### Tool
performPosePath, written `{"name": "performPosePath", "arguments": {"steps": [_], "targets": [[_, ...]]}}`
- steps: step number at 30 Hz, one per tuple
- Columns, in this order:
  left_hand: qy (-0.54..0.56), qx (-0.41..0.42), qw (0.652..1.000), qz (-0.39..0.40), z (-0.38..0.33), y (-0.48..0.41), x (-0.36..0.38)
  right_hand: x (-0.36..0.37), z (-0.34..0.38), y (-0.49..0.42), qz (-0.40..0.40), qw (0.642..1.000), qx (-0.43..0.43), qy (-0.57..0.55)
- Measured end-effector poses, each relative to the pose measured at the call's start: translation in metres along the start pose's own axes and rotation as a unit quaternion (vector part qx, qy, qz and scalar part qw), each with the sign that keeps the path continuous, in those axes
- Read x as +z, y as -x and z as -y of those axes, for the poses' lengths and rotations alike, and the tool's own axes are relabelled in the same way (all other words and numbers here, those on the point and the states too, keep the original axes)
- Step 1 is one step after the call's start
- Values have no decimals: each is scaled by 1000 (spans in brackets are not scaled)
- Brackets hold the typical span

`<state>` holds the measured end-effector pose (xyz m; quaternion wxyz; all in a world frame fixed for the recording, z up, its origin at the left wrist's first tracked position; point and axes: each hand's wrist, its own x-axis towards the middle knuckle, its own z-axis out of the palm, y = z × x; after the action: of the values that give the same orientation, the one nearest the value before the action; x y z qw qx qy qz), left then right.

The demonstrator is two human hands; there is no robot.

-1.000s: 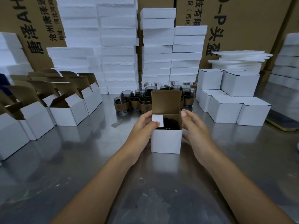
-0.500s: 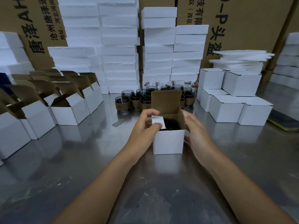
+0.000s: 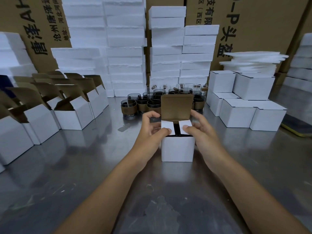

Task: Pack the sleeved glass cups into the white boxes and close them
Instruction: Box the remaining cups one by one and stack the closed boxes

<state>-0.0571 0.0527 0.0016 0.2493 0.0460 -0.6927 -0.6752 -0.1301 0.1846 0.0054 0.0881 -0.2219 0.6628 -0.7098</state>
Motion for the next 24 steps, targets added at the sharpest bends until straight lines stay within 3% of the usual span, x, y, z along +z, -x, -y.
{"name": "performPosePath", "arguments": {"steps": [7,15,21,24], "targets": [[-6,13,1000,10,2,-1,-1,0,-1,1,-6,1000,-9,-7],[-24,-37,999,-16,1,-6,-1,1,6,1,-34,999,8,-15],[-23,-35,999,-25,-3,-2,-1,3,1,16,36,980,-152,123],[-13,-32,999,-9,-2,-1,-1,3,-4,14,29,973,-165,161]]}}
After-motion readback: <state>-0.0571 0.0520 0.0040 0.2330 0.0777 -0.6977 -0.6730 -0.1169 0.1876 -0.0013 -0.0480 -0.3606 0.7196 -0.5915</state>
